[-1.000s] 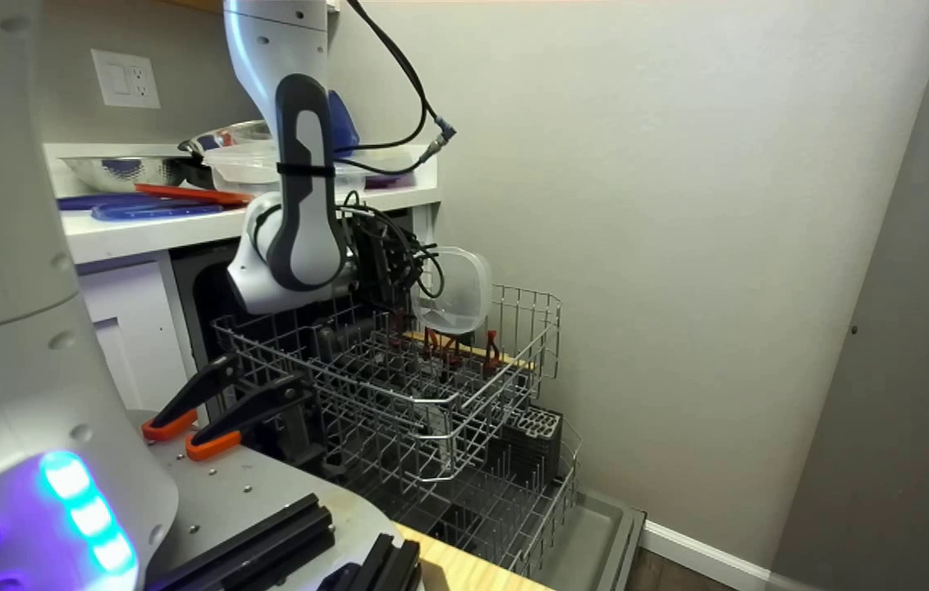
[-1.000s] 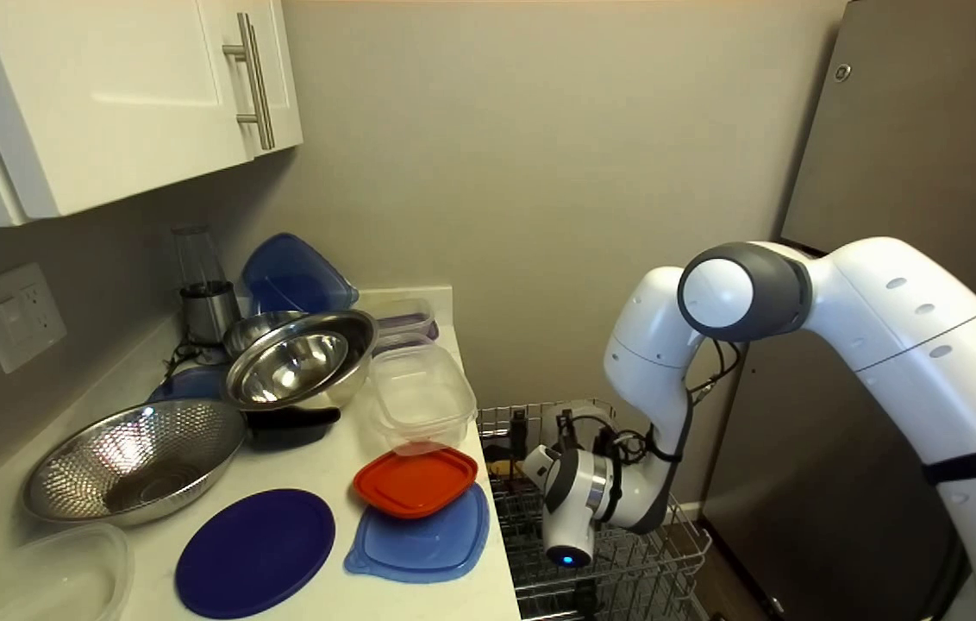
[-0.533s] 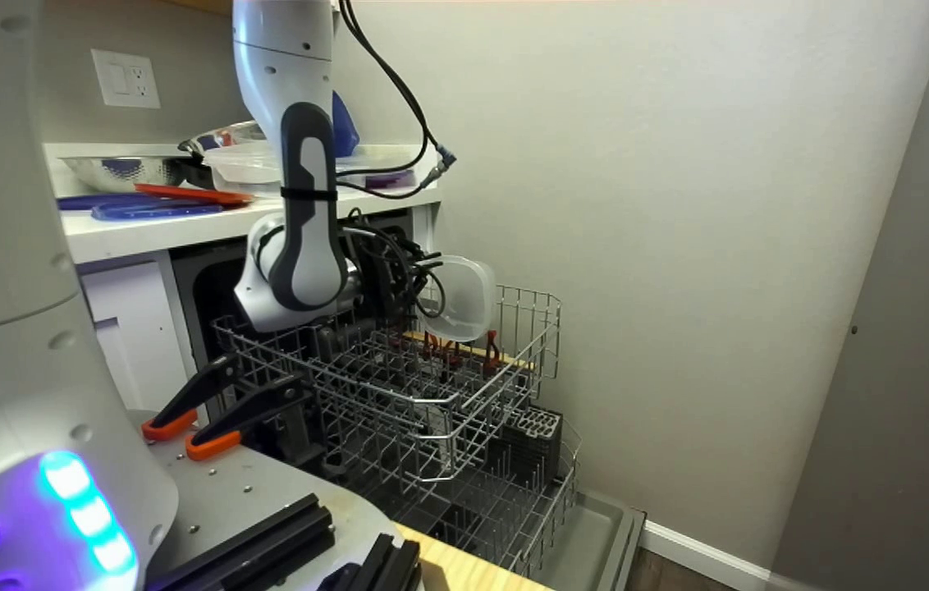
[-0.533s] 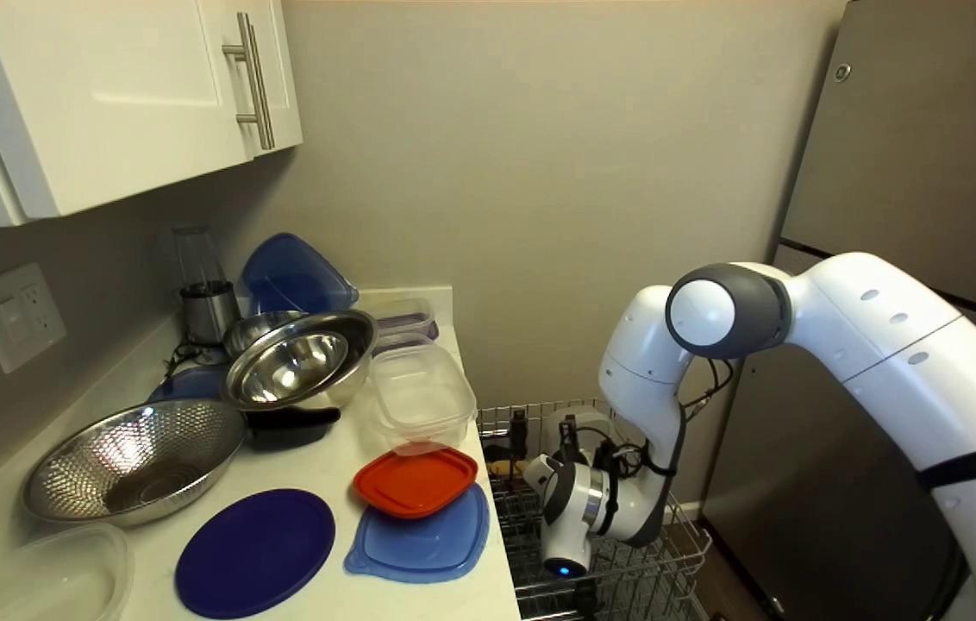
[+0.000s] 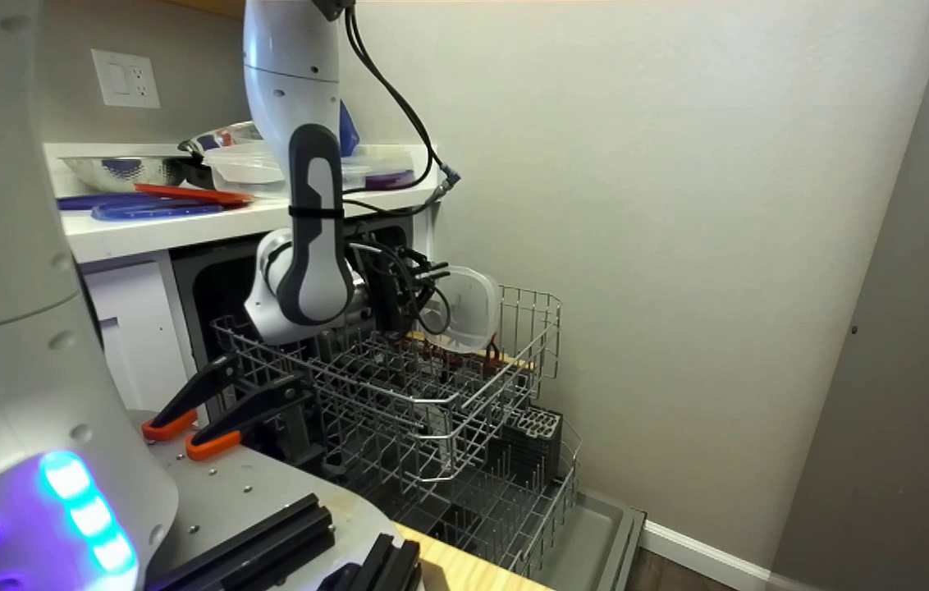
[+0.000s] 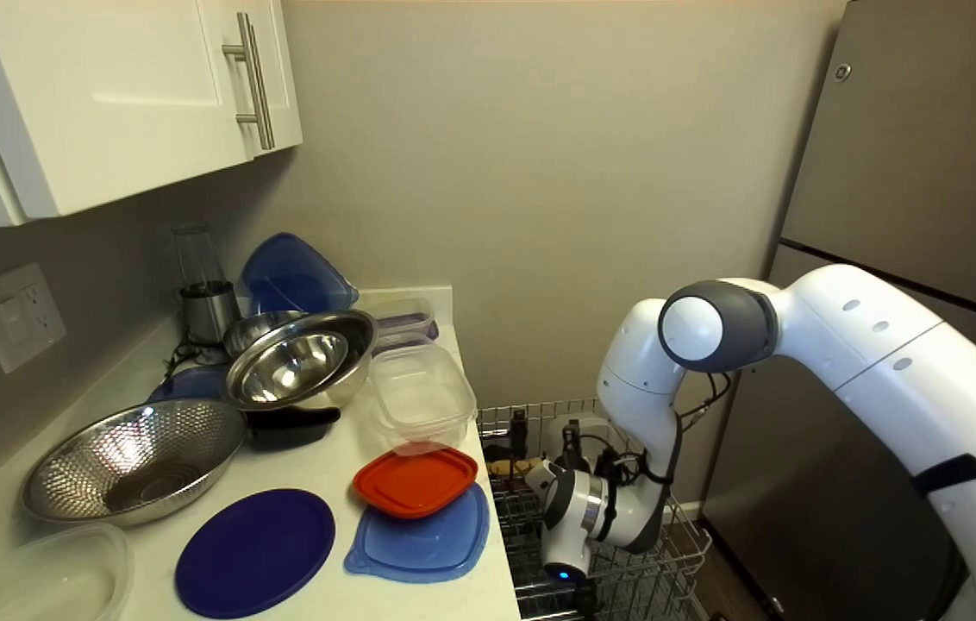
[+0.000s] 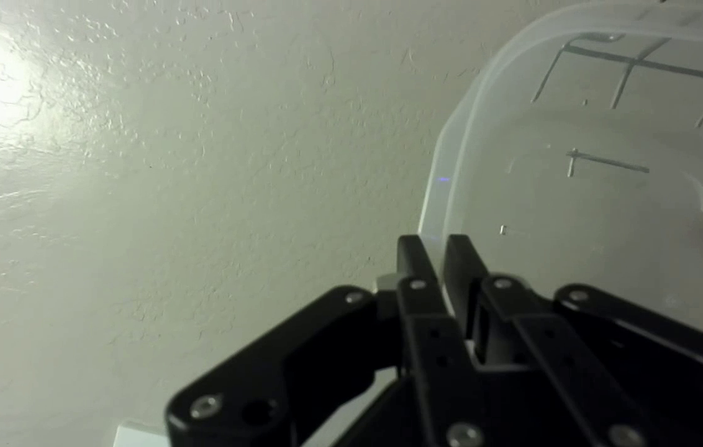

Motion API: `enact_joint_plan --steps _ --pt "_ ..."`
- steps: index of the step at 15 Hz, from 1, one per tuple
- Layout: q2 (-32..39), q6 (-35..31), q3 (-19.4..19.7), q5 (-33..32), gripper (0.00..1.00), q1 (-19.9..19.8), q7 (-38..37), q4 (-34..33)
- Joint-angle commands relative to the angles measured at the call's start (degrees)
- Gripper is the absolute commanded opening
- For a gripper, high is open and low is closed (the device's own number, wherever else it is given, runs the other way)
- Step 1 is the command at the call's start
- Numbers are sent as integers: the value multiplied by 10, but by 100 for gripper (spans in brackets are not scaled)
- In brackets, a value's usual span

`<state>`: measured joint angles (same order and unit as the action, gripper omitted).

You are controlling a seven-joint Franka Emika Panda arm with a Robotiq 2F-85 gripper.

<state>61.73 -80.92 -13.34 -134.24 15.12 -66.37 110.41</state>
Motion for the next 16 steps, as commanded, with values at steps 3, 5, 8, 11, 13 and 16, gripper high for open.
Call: enact_joint_plan --steps 3,5,8,11,13,16 --pt "12 23 2 0 4 -2 -13 -10" --pt "15 22 2 1 3 -2 -12 -14" --pt "14 15 -2 4 34 -4 -13 -16" --pt "9 3 -5 3 54 -8 -11 -13" --pt "2 -9 -8 2 68 -11 -9 -8" --pt "-3 -27 -9 -1 89 -15 -6 -4"
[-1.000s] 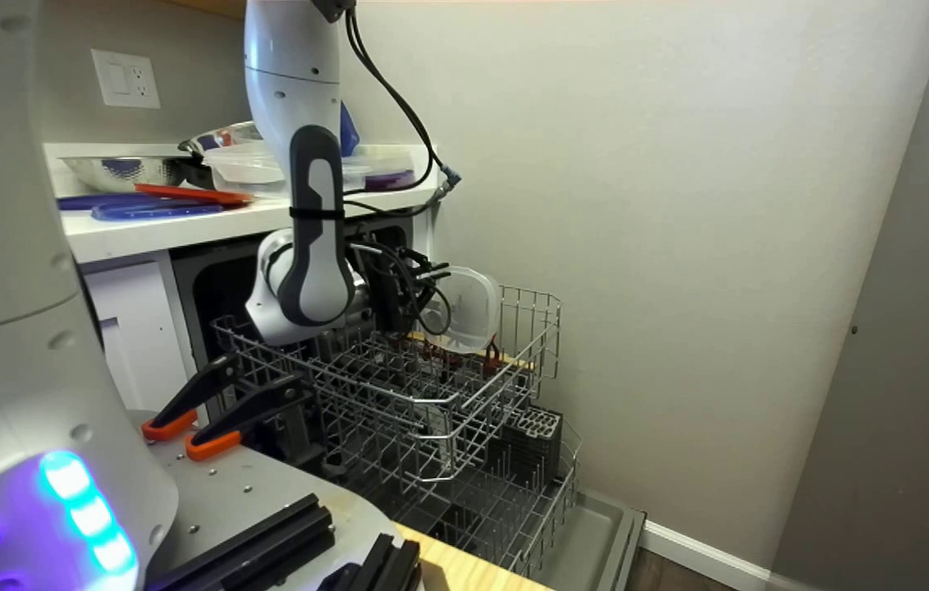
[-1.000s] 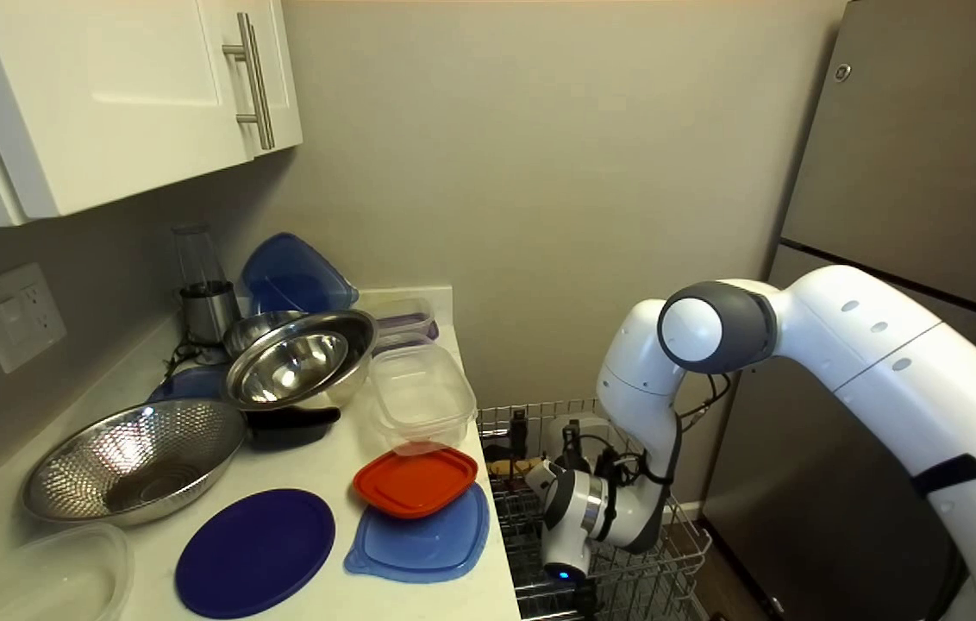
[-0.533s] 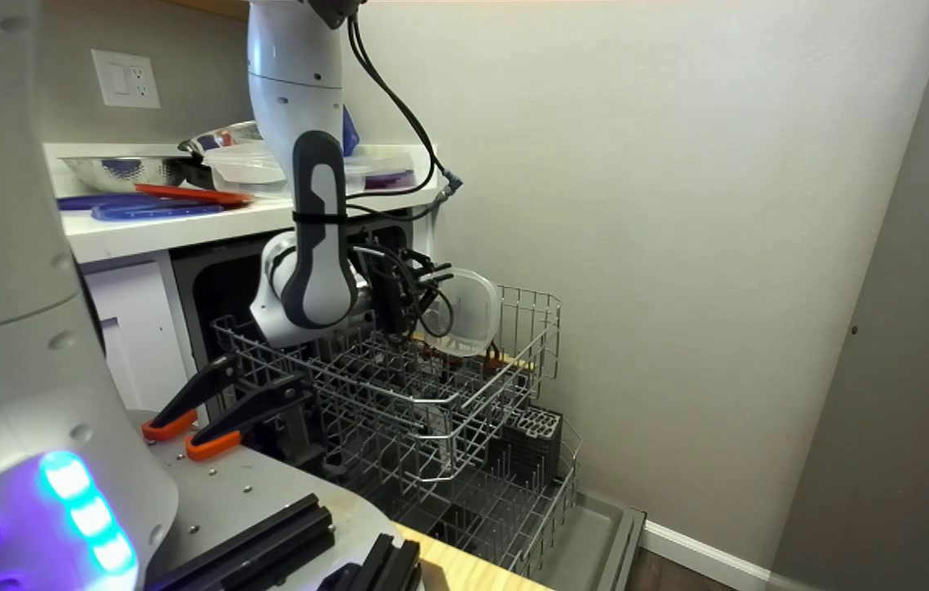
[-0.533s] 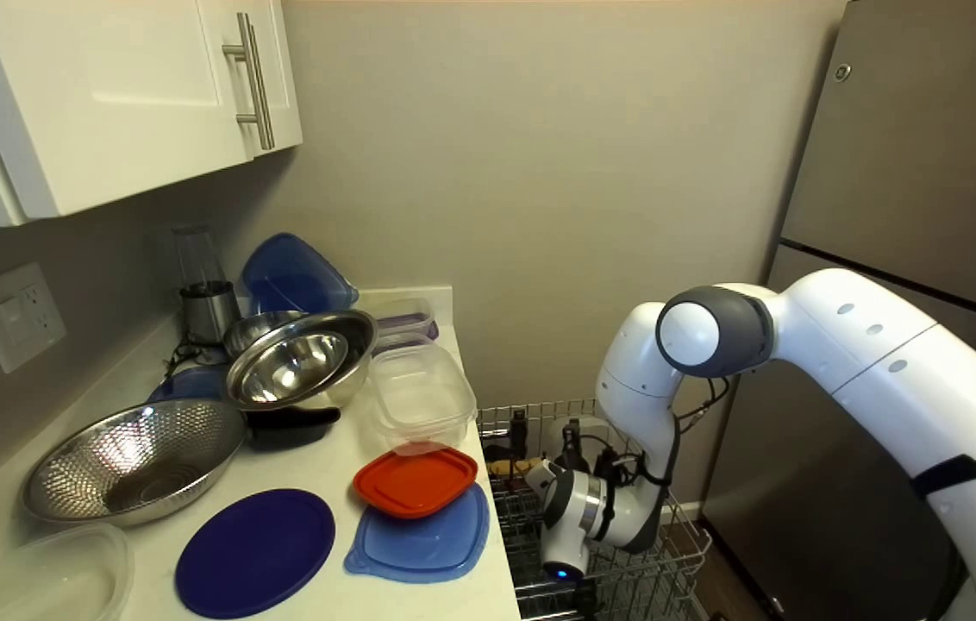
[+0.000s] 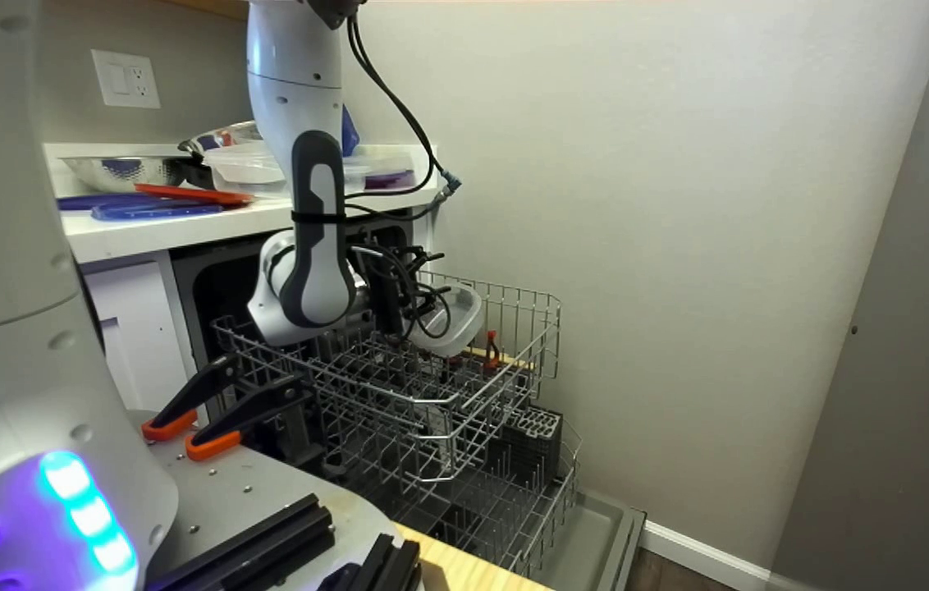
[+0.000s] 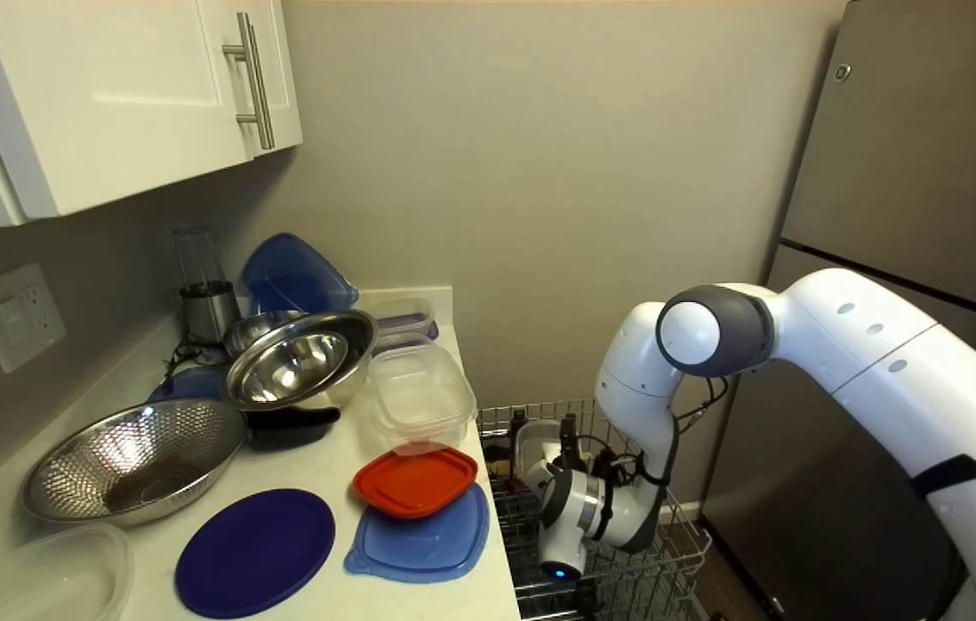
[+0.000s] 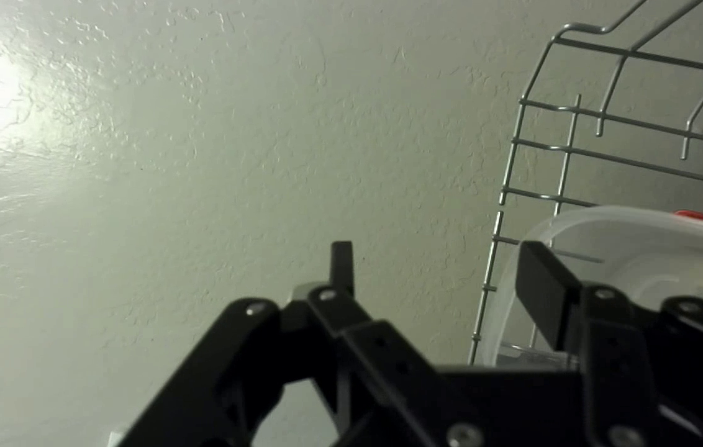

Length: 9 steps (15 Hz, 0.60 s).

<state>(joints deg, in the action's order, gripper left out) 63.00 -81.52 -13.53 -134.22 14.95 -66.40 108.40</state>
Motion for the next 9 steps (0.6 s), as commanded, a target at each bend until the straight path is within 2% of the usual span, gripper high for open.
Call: enact_joint_plan --steps 1,3,9 --pt "-16 -24 -7 -1 97 -14 -4 16" --pt "-19 -34 -8 -2 100 -17 -4 17" --pt "-53 -72 -10 4 100 -34 -9 39"
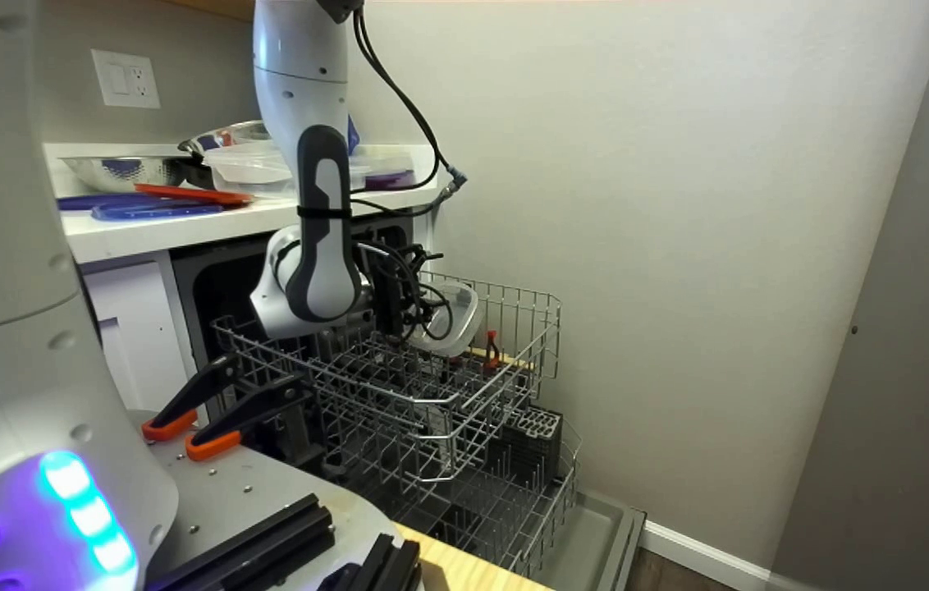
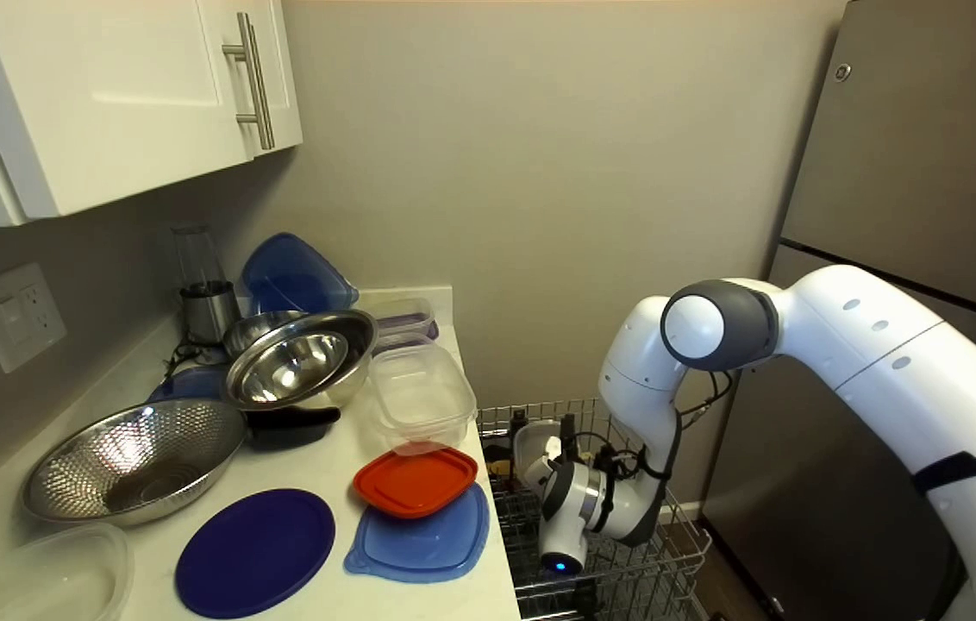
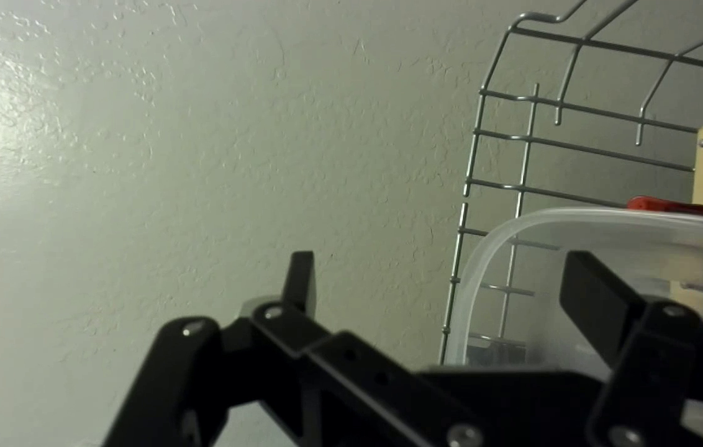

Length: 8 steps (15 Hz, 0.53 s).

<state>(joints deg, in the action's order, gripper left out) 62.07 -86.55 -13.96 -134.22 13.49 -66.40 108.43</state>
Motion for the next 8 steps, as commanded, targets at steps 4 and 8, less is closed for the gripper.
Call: enact_joint_plan --steps 4,8 --pt "-92 -68 -4 0 100 -49 -10 64" --pt "-144 -185 -2 -16 100 -94 -16 74"
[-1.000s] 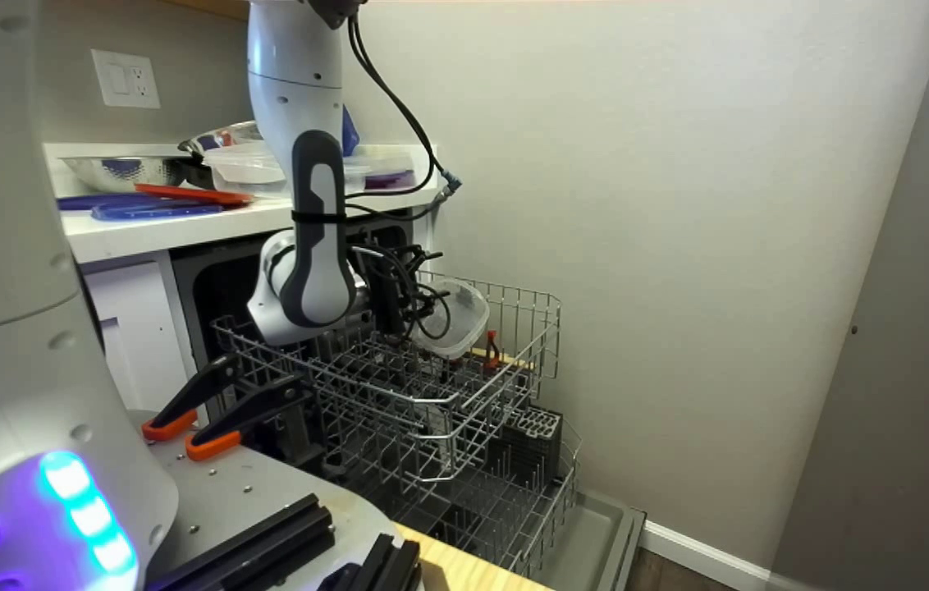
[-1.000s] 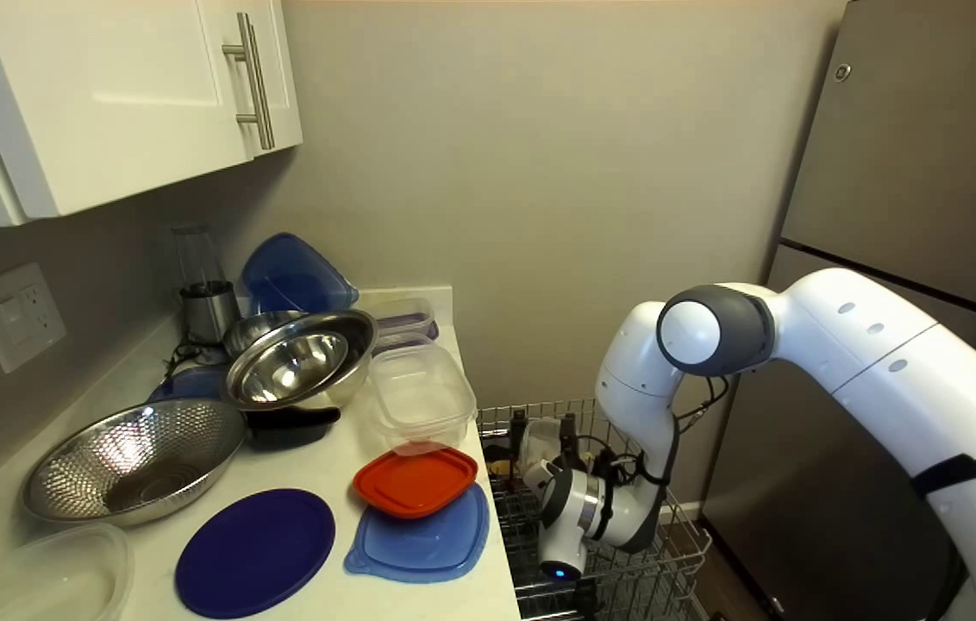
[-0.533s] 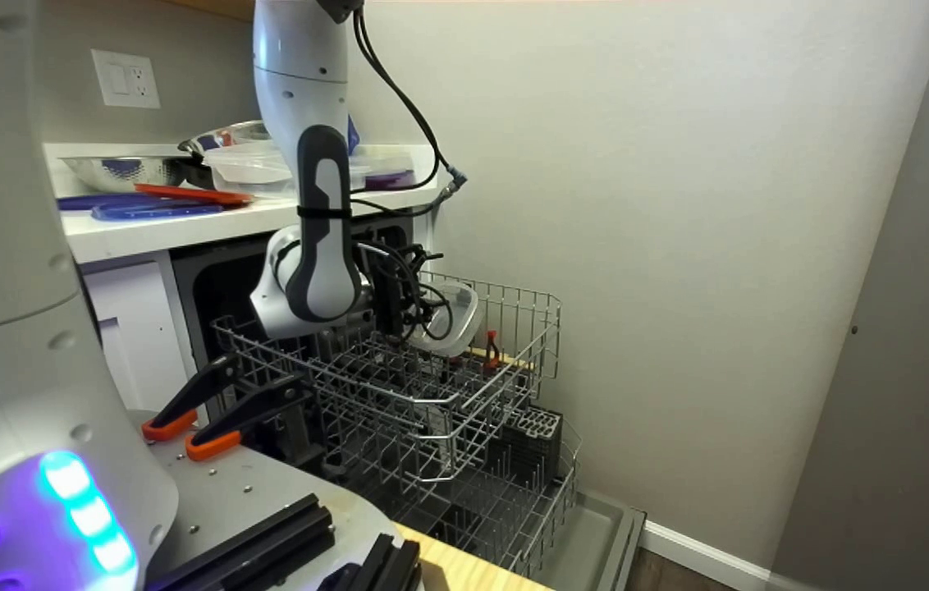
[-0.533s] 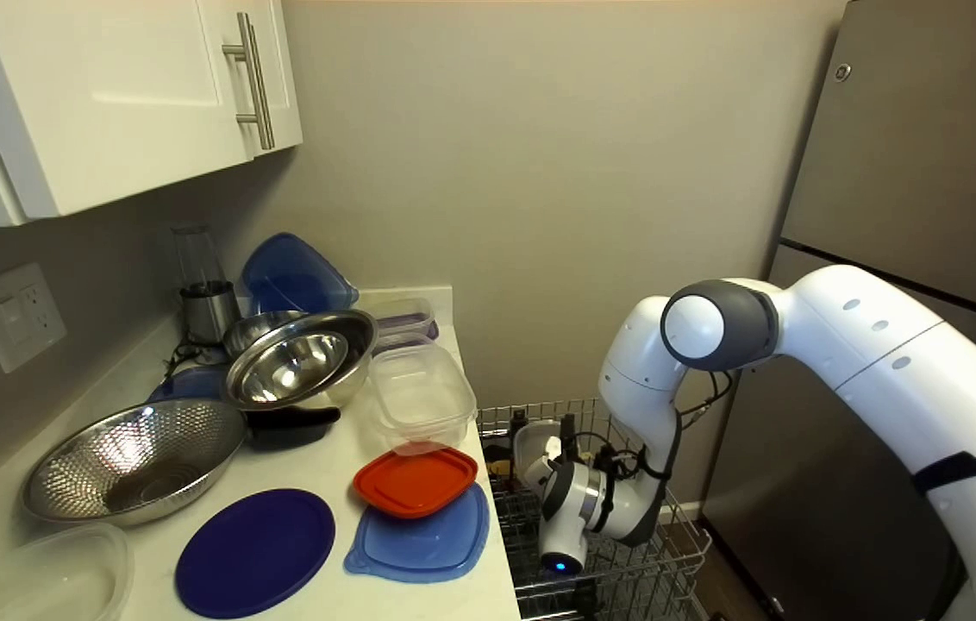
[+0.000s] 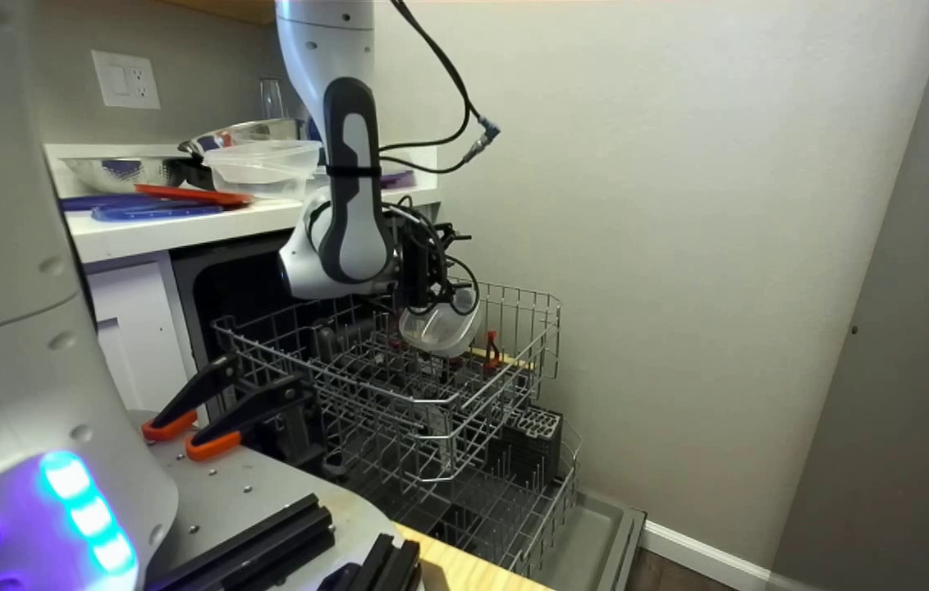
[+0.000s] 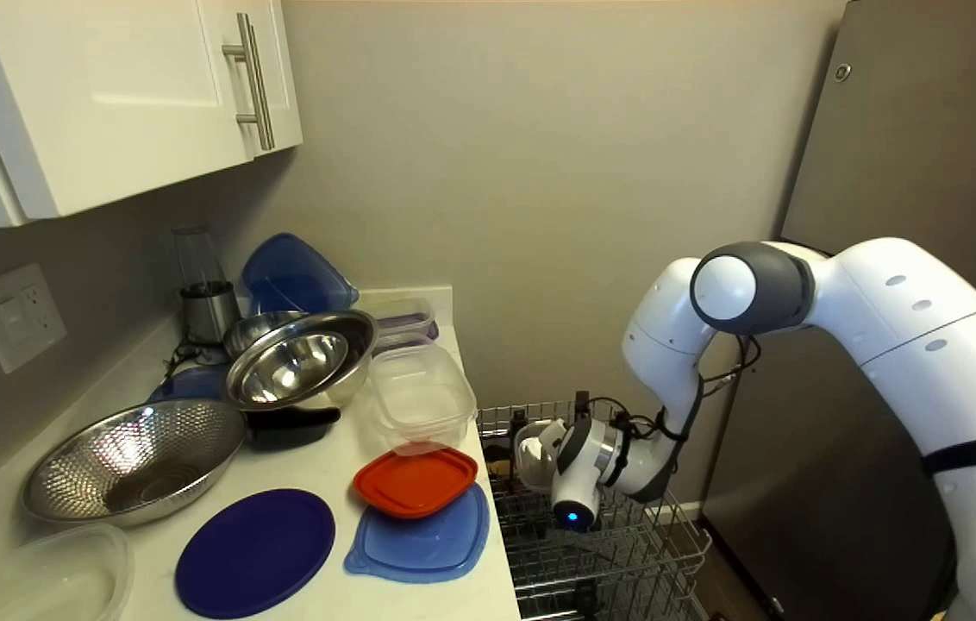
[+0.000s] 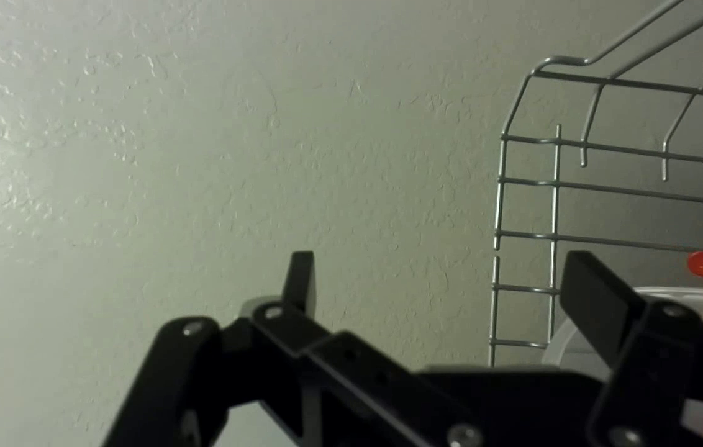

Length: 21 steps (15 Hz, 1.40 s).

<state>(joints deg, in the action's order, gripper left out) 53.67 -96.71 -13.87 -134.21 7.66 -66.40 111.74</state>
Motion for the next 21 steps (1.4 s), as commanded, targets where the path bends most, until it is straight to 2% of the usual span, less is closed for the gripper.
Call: enact_joint_plan --steps 1,4,9,14,21 --pt "-74 -126 -4 -24 100 -49 -23 40" --pt "-102 -234 -4 -34 100 -73 -27 26" --pt "-130 -360 -7 -37 100 -94 -38 7" --pt "-117 -483 -12 -63 100 -127 -101 -36" --pt "-70 -536 -17 -90 100 -167 -186 -97"
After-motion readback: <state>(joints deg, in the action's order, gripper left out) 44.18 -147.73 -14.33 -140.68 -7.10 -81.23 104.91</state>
